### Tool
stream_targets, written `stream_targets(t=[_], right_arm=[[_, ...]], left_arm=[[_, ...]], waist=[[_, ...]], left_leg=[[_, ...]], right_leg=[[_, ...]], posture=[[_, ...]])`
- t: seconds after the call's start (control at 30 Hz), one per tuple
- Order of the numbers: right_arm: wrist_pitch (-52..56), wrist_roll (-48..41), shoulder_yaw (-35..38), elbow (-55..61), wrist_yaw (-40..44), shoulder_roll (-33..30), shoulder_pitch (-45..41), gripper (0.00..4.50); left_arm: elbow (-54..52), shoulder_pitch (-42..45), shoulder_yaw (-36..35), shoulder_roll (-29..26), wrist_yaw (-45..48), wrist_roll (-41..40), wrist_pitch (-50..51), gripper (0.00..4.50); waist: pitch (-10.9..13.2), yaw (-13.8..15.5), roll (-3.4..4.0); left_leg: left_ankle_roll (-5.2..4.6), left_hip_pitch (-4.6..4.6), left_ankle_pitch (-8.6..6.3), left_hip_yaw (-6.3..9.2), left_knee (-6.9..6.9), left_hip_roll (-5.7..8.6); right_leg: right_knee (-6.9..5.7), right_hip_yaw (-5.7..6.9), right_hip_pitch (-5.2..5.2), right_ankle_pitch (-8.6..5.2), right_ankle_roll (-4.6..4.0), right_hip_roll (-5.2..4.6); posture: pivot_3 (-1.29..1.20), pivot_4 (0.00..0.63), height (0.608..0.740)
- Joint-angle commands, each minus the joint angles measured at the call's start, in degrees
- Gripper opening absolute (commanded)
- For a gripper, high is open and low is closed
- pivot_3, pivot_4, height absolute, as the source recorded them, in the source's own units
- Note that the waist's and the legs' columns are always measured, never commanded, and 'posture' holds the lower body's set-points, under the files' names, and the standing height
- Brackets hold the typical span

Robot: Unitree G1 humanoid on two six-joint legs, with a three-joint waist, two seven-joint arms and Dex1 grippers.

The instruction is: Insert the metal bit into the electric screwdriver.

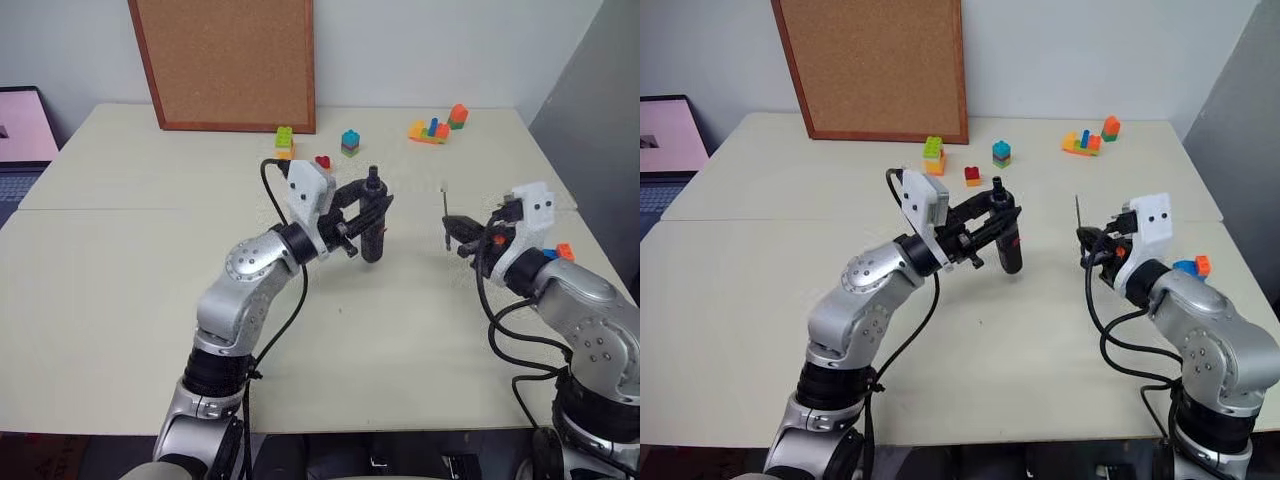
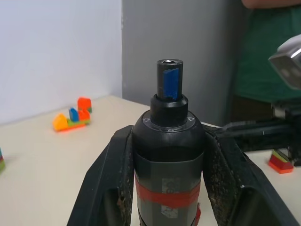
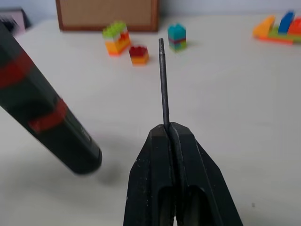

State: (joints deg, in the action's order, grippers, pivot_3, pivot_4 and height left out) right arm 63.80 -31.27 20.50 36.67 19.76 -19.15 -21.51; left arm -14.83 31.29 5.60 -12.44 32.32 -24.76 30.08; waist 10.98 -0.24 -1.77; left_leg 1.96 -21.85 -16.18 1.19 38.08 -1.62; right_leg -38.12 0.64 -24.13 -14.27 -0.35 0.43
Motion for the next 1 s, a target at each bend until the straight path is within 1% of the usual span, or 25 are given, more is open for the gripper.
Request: stream_targets(t=[0.03, 0.1, 0.17, 0.27, 0.33, 0.47, 0.6, 0.73, 0.83, 1.0], right_arm=[[-6.60, -2.16, 0.83, 2.40, 0.29, 0.99, -0.23, 0.00], [-10.60, -3.76, 0.90, 2.29, 1.38, 2.16, -1.00, 0.00], [-13.11, -5.07, 0.61, 1.89, 1.67, 3.01, -1.88, 0.00], [-16.04, -6.64, 0.08, 1.30, 1.73, 3.64, -2.37, 0.00], [-17.21, -7.39, -0.81, 1.23, 2.36, 2.93, -2.63, 0.00], [-20.01, -9.61, -2.65, 1.70, 3.14, 2.81, -3.05, 0.00], [-24.09, -9.26, -6.87, 1.74, 5.04, 3.02, -3.09, 0.00], [-26.95, -9.36, -10.23, 1.52, 6.85, 3.11, -2.14, 0.00], [-27.92, -9.63, -12.25, 1.76, 7.66, 2.86, -1.59, 0.00], [-28.99, -10.66, -13.62, 2.29, 8.41, 2.49, -0.26, 0.00]], left_arm=[[-2.03, 1.32, -1.17, -1.32, 0.68, -2.36, 3.29, 1.65], [-2.16, 0.46, 0.95, -3.04, 1.77, 0.24, 1.68, 1.65], [-2.74, -0.66, 2.49, -3.92, 2.50, 1.10, 1.32, 1.65], [-3.23, -2.15, 3.21, -3.83, 2.42, 0.97, 1.42, 1.65], [-3.65, -3.02, 3.78, -3.92, 2.93, 0.92, 1.37, 1.65], [-4.83, -3.80, 3.61, -4.09, 3.67, -1.06, 3.18, 1.65], [-5.80, -5.30, 6.18, -6.91, 7.10, 2.19, -1.48, 1.65], [-5.63, -7.02, 7.79, -8.48, 9.05, 4.14, -5.16, 1.65], [-5.80, -8.61, 8.40, -9.15, 10.01, 4.77, -6.66, 1.64], [-5.02, -9.29, 8.32, -8.95, 10.14, 5.18, -7.55, 1.64]], waist=[[0.00, -0.04, 0.00], [0.00, -0.09, 0.00], [0.00, -0.12, 0.01], [-0.01, -0.05, 0.03], [-0.02, -0.03, 0.03], [-0.02, 0.00, 0.04], [-0.03, -0.12, 0.06], [-0.05, -0.03, 0.09], [-0.06, -0.02, 0.11], [-0.07, 0.00, 0.11]], left_leg=[[0.00, 0.00, 0.00, 0.01, 0.00, -0.01], [0.00, 0.01, 0.00, 0.03, -0.01, -0.01], [0.00, 0.04, 0.00, 0.07, -0.02, -0.03], [0.00, 0.06, 0.00, 0.09, -0.01, -0.03], [0.00, 0.05, 0.00, 0.10, 0.00, -0.02], [0.00, 0.05, 0.00, 0.10, 0.00, -0.02], [0.00, 0.06, 0.00, 0.10, -0.01, -0.02], [0.00, 0.09, 0.00, 0.10, -0.02, -0.04], [0.00, 0.11, 0.00, 0.10, -0.01, -0.03], [0.00, 0.12, 0.00, 0.11, 0.00, -0.03]], right_leg=[[-0.01, 0.00, 0.00, 0.00, 0.00, 0.01], [-0.02, 0.01, -0.01, 0.00, -0.01, 0.01], [-0.04, -0.01, -0.01, 0.01, -0.01, 0.03], [-0.05, -0.02, 0.00, 0.01, -0.03, 0.02], [-0.05, -0.04, 0.00, 0.05, -0.08, -0.01], [-0.05, -0.03, 0.01, 0.16, -0.27, -0.03], [-0.04, -0.03, 0.00, 0.15, -0.27, -0.02], [-0.05, -0.04, 0.01, 0.16, -0.28, -0.01], [-0.06, -0.03, 0.03, 0.16, -0.29, -0.02], [-0.06, -0.01, 0.04, 0.14, -0.25, -0.02]], posture=[[0.00, 0.150, 0.740], [0.00, 0.150, 0.740], [0.00, 0.150, 0.740], [0.00, 0.150, 0.740], [0.00, 0.150, 0.740], [0.00, 0.150, 0.740], [0.00, 0.150, 0.740], [0.00, 0.150, 0.740], [0.00, 0.150, 0.740], [0.00, 0.150, 0.740]])
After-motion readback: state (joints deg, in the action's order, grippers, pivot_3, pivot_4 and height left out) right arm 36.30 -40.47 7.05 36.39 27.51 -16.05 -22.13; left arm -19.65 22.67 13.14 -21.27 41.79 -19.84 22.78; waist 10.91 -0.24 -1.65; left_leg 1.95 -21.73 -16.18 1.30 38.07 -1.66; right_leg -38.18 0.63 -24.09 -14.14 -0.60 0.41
